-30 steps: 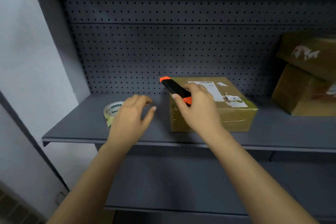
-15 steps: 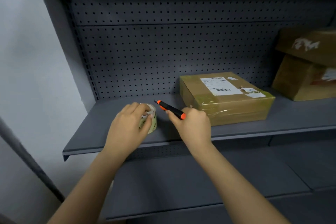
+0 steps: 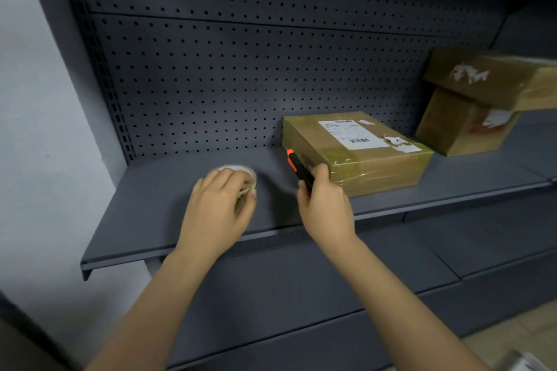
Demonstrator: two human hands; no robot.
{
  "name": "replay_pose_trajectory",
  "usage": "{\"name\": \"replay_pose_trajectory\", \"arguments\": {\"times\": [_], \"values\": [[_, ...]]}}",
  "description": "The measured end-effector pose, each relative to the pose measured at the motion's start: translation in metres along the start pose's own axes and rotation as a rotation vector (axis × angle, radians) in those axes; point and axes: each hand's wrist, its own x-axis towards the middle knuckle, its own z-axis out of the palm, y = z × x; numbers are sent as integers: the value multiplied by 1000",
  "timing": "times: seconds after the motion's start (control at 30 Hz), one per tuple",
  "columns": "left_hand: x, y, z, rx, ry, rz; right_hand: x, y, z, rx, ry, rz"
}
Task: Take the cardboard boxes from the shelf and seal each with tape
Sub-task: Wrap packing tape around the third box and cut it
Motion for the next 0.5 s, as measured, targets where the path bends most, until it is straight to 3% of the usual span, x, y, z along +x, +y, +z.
{"name": "replay_pose_trajectory", "arguments": {"times": [0.1,0.33,0.5], "values": [[0,-3,2,-10,-19,-7,6,-4,0,41,-17,32],[-3,-11,1,-38,-20,7,15,-10,6,-179,56,-32],[-4,-15,-1,-40,-22,-1,21,-17,19,-181,-90,-75]]}}
